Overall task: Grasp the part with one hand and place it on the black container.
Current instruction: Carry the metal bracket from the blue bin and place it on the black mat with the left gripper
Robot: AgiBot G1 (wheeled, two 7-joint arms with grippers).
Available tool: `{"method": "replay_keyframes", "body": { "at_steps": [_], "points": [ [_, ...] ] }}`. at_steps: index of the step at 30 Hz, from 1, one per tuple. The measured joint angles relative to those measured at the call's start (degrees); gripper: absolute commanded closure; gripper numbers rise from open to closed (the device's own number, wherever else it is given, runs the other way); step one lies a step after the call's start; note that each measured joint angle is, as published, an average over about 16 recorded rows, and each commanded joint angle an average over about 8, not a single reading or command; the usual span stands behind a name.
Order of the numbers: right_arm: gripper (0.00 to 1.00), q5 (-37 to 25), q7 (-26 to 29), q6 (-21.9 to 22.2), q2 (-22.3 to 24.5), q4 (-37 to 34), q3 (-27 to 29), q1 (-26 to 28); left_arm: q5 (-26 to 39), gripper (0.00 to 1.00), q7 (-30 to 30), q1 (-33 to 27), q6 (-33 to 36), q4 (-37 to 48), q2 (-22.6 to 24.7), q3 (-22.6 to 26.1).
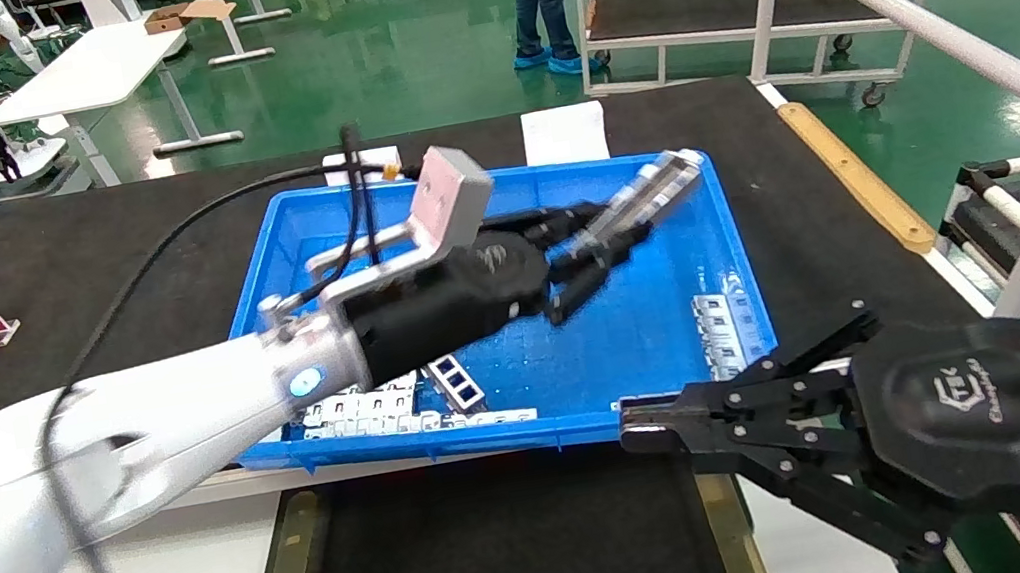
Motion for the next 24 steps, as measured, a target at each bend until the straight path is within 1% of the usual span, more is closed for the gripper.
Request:
{"method": "replay_keyframes", "body": {
  "at_steps": [5, 8, 11, 14, 17, 24],
  "points": [
    [1.00, 0.00, 0.00, 0.00, 0.00, 0.00, 0.00, 0.00, -1.01, 1.00, -0.19, 1.66, 9.93, -3.64, -4.94, -0.02],
    [1.00, 0.00, 0.00, 0.00, 0.00, 0.00, 0.00, 0.00, -1.26, 1.00, -0.86, 3.48, 12.65, -6.57, -8.04, 0.29],
    [1.00, 0.00, 0.00, 0.00, 0.00, 0.00, 0.00, 0.00, -1.60, 1.00, -1.74, 6.17, 13.30, -10.72, -11.52, 0.64],
    [1.00, 0.00, 0.00, 0.00, 0.00, 0.00, 0.00, 0.00, -2.20, 1.00, -2.63, 9.77, 12.17, -16.00, -15.40, 0.93],
    [1.00, 0.00, 0.00, 0.00, 0.00, 0.00, 0.00, 0.00, -2.99, 1.00, -3.40, 14.18, 9.43, -22.01, -19.52, 1.26],
    [1.00, 0.00, 0.00, 0.00, 0.00, 0.00, -0.01, 0.00, -5.13, 1.00, -4.29, 26.12, -1.45, -36.22, -28.46, 2.33]
  ]
}}
